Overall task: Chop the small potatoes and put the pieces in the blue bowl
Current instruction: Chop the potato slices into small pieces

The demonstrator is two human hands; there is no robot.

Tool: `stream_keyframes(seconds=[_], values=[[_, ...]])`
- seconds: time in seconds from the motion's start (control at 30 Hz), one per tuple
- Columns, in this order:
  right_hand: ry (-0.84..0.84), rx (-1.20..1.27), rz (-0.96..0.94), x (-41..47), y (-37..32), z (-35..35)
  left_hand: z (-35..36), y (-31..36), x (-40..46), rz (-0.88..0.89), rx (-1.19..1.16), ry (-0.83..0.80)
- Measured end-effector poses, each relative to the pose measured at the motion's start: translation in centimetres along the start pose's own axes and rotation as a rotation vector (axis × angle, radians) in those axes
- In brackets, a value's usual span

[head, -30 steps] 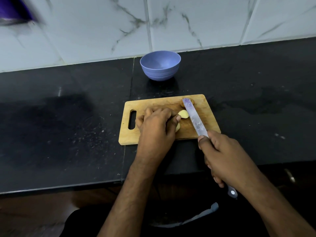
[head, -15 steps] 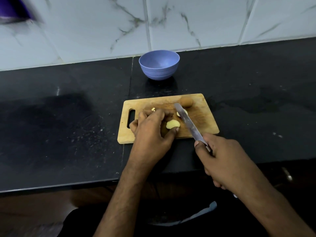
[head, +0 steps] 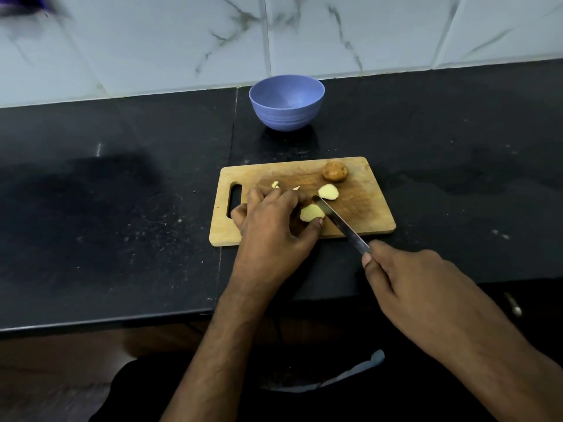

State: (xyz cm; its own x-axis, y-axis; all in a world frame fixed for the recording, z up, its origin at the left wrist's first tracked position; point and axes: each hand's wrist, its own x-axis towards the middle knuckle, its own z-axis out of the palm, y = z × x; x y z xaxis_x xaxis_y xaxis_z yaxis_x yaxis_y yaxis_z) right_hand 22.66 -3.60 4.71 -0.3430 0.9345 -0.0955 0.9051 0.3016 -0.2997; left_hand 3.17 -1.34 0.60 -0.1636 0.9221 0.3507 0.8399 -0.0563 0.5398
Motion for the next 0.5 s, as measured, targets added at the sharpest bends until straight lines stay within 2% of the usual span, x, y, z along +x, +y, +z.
stream_keyframes(seconds=[0.33, 0.5], values=[[-0.076, -0.054, 0.010, 0.3, -0.9, -0.4, 0.2, 0.1, 0.2, 0.018, 0.002, 0.023], [-0.027, -0.105, -0.018, 2.2, -1.1, 0.7, 0.2, 0.4, 0.1, -0.012, 0.004, 0.040]])
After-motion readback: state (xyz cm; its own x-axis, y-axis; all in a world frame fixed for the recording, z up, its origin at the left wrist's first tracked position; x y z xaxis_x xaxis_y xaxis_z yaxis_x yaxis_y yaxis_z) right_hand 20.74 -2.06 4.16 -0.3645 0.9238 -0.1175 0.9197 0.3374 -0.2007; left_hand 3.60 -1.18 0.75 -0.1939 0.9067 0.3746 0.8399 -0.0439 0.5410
